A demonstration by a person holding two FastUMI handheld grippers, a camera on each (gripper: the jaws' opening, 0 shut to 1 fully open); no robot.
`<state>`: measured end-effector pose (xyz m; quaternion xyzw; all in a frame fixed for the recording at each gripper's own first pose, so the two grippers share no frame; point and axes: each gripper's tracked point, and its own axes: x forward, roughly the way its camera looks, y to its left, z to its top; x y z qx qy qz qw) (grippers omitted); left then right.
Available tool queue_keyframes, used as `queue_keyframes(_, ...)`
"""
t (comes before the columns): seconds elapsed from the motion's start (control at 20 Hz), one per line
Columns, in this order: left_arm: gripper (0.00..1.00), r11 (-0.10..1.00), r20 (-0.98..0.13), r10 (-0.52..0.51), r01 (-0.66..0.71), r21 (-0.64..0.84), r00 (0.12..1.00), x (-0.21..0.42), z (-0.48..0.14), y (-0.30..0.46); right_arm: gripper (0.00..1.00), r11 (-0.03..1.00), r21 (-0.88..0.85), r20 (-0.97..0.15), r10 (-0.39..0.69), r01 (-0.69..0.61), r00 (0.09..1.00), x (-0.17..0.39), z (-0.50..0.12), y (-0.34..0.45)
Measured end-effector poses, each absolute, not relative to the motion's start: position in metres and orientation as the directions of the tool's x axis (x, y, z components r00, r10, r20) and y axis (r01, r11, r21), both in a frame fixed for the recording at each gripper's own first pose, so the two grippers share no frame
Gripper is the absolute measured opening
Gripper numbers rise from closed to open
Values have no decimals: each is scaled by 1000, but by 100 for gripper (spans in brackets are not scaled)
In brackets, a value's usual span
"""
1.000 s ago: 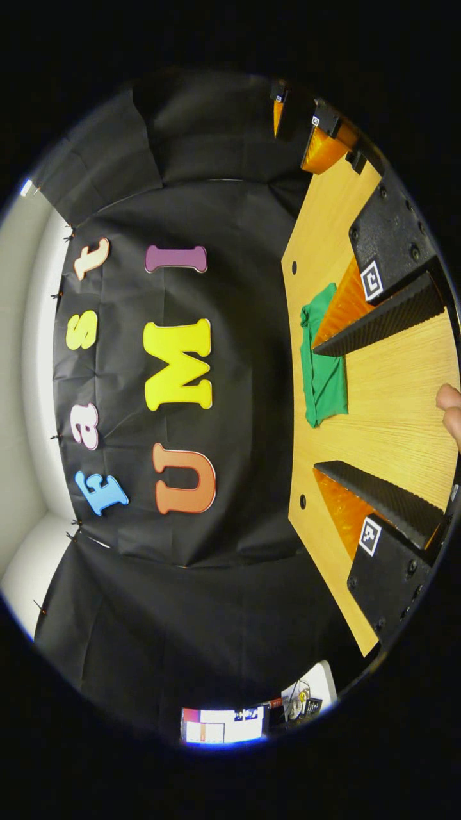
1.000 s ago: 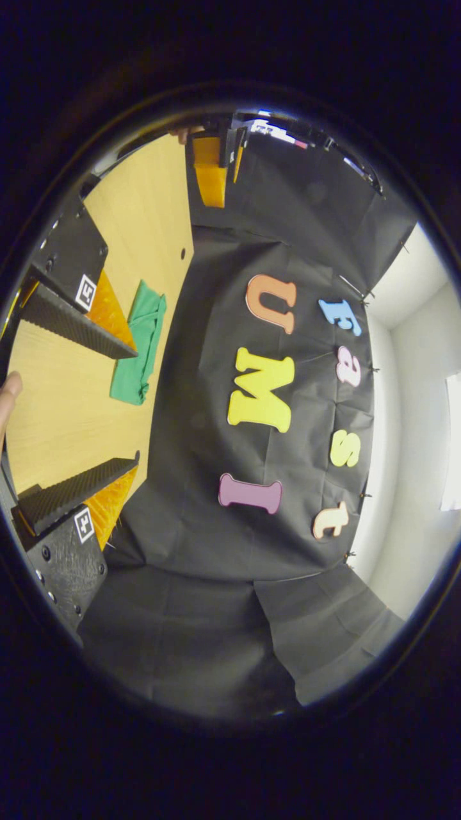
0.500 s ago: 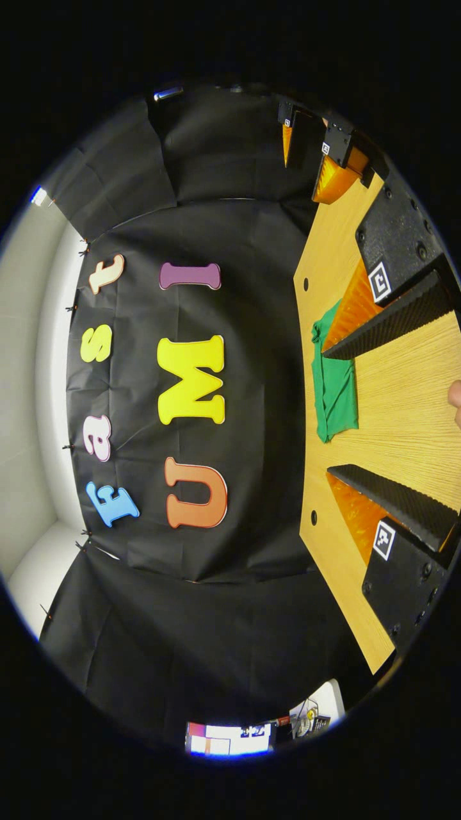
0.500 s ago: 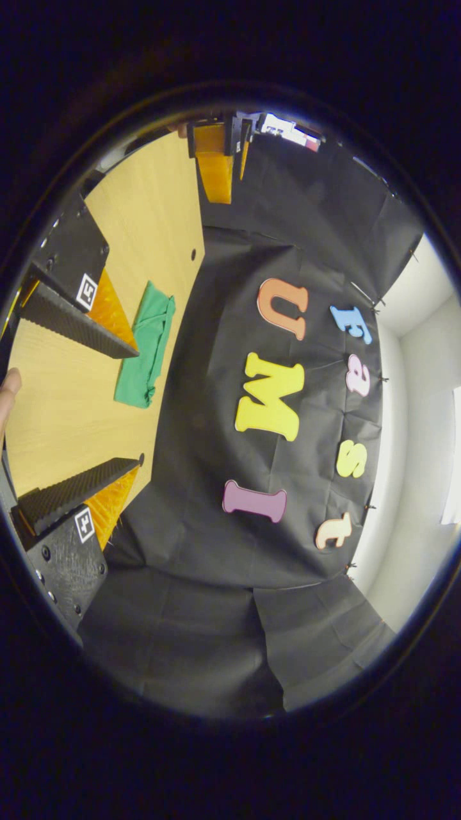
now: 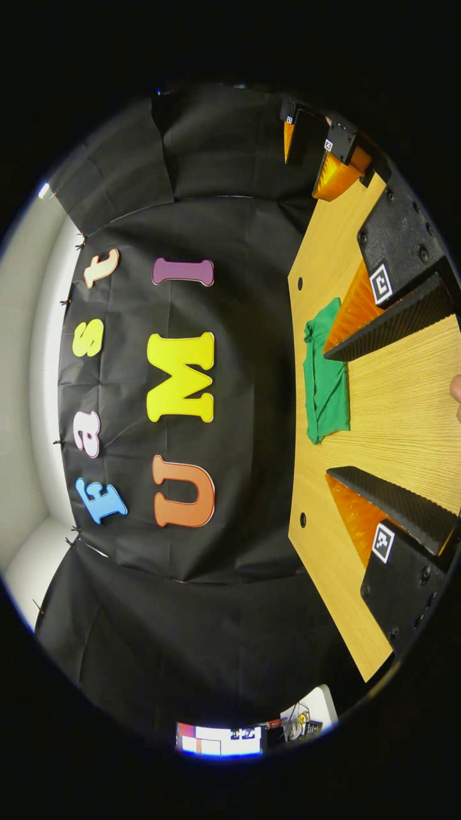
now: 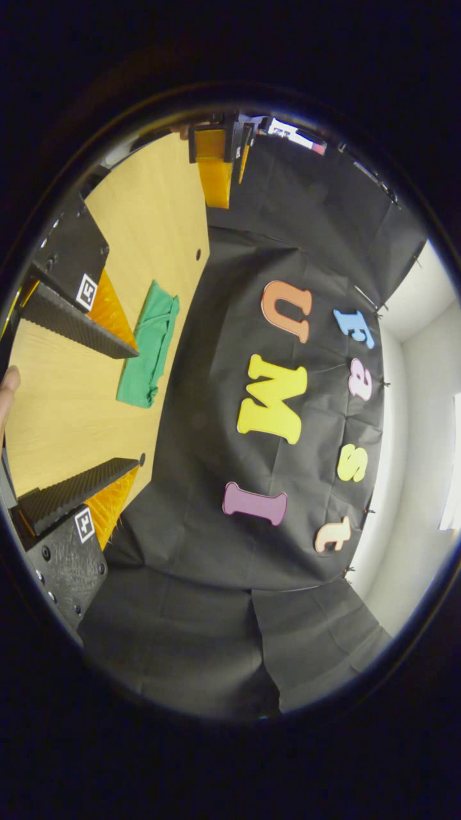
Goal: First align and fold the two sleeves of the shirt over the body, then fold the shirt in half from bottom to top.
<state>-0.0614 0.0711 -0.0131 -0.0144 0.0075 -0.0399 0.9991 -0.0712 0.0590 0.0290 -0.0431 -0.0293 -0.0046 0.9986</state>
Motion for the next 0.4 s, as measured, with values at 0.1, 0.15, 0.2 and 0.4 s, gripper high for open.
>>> queue_keyframes(0.1, 100, 996, -13, -89, 89, -16, 996, -60, -14, 65, 97, 997, -80, 55, -5, 9, 998, -70, 28, 60)
queue_keyframes(0.15, 100, 995, -16, -95, 95, -11, 995, -61, -17, 62, 97, 997, -79, 55, -2, 6, 998, -69, 28, 60)
queue_keyframes(0.2, 100, 995, -17, -100, 100, -6, 995, -62, -17, 60, 97, 997, -83, 56, -1, 6, 998, -69, 29, 61)
queue_keyframes(0.4, 100, 994, -11, -107, 107, 12, 994, -63, -17, 56, 95, 995, -102, 61, -7, 13, 998, -68, 24, 60)
